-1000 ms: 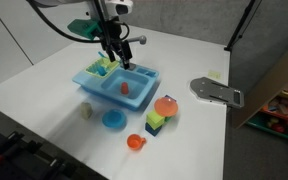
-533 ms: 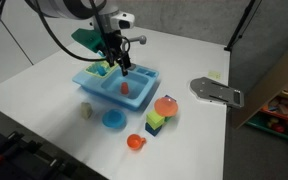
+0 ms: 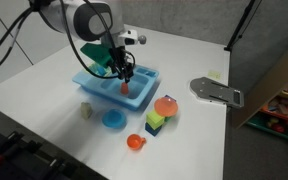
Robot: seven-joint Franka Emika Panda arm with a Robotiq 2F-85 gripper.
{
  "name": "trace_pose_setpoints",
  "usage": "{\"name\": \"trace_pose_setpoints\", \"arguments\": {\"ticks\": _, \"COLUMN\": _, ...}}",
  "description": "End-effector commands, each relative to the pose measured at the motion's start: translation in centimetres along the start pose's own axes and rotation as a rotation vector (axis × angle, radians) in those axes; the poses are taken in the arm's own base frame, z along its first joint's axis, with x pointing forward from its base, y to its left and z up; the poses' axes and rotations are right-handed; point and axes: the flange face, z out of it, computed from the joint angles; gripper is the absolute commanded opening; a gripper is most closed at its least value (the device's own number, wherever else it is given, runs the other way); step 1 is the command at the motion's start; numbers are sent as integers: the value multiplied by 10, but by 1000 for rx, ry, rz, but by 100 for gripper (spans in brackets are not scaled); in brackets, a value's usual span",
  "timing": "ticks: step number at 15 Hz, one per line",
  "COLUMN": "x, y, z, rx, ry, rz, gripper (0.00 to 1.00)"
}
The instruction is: Move the orange cup from the sink to the orange plate
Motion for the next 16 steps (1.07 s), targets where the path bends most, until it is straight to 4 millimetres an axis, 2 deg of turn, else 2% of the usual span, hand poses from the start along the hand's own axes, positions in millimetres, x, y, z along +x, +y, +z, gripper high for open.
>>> {"name": "trace_pose_setpoints", "arguments": {"ticks": 1, "x": 19, "y": -4, "z": 16, "rx": 10, "ry": 20, "rz": -38, "gripper": 100}}
{"name": "trace_pose_setpoints", "arguments": {"ticks": 6, "x": 29, "y": -12, "z": 41, "rx": 12, "ry": 21, "rz": -78, "gripper": 100}}
{"name": "trace_pose_setpoints", "arguments": {"ticks": 15, "x": 35, "y": -25, "z": 86, "rx": -4, "ry": 10, "rz": -126, "gripper": 100}}
{"name": "trace_pose_setpoints", "arguments": {"ticks": 16, "x": 36, "y": -26, "z": 89, "rx": -5, "ry": 7, "rz": -130, "gripper": 88}}
